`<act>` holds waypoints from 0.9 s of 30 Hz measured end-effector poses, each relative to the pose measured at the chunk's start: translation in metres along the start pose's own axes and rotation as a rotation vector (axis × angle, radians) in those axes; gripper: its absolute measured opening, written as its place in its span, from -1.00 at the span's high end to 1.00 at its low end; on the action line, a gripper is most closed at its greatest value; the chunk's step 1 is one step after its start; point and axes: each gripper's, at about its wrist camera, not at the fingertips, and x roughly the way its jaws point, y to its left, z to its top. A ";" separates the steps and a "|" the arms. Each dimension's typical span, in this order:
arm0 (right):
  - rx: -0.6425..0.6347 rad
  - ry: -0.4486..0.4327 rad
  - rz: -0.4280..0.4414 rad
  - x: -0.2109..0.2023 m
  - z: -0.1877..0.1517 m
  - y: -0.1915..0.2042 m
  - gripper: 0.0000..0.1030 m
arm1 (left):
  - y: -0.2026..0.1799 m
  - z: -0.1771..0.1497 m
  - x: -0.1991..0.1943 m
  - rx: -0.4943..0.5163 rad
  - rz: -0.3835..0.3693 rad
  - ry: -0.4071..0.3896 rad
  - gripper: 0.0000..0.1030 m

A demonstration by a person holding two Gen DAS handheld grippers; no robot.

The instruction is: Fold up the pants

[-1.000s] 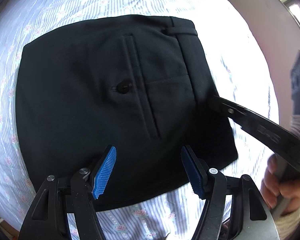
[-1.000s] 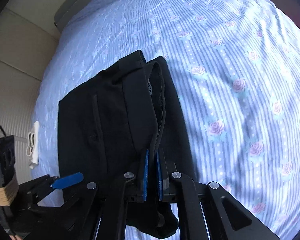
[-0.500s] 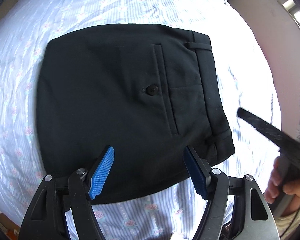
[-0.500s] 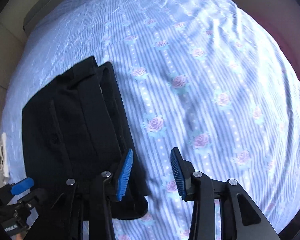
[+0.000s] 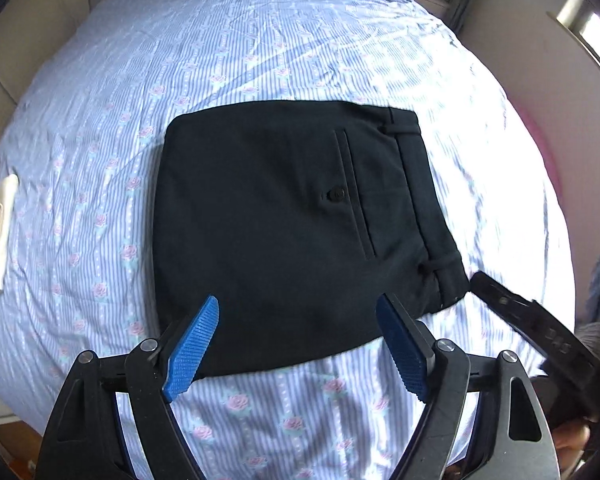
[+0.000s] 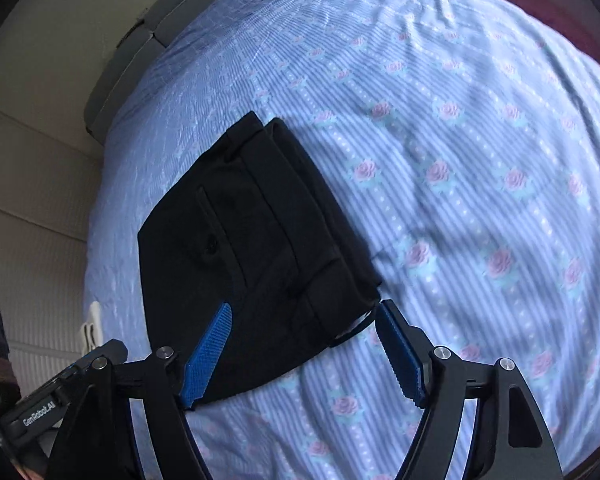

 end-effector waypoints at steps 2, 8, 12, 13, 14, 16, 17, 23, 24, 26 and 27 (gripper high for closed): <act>0.054 -0.006 0.035 0.015 -0.014 -0.008 -0.45 | -0.002 -0.008 0.002 0.024 0.022 -0.008 -0.57; 0.202 -0.052 0.130 0.050 -0.043 -0.033 -0.45 | -0.004 -0.033 0.028 0.093 0.029 0.022 -0.57; 0.265 -0.138 0.213 0.060 -0.051 -0.046 -0.47 | -0.004 -0.044 0.042 0.106 0.023 0.026 -0.57; 0.273 -0.155 0.228 0.062 -0.050 -0.049 -0.47 | -0.003 -0.047 0.046 0.105 0.014 0.027 -0.57; 0.285 -0.171 0.243 0.065 -0.050 -0.052 -0.47 | -0.004 -0.049 0.049 0.104 0.009 0.025 -0.57; 0.306 -0.201 0.275 0.071 -0.047 -0.057 -0.47 | -0.003 -0.052 0.054 0.103 0.002 0.022 -0.57; 0.313 -0.222 0.288 0.074 -0.046 -0.059 -0.47 | -0.003 -0.053 0.056 0.102 -0.001 0.015 -0.57; 0.214 -0.307 0.203 0.082 -0.030 -0.041 -0.47 | 0.001 -0.058 0.062 0.096 -0.020 -0.012 -0.57; 0.195 -0.312 0.172 0.084 -0.026 -0.036 -0.47 | 0.003 -0.058 0.062 0.090 -0.019 -0.015 -0.57; 0.164 -0.307 0.099 0.087 -0.019 -0.026 -0.39 | 0.010 -0.060 0.060 0.071 -0.025 -0.020 -0.57; 0.147 -0.298 0.053 0.087 -0.017 -0.021 -0.28 | 0.014 -0.060 0.058 0.062 -0.026 -0.023 -0.57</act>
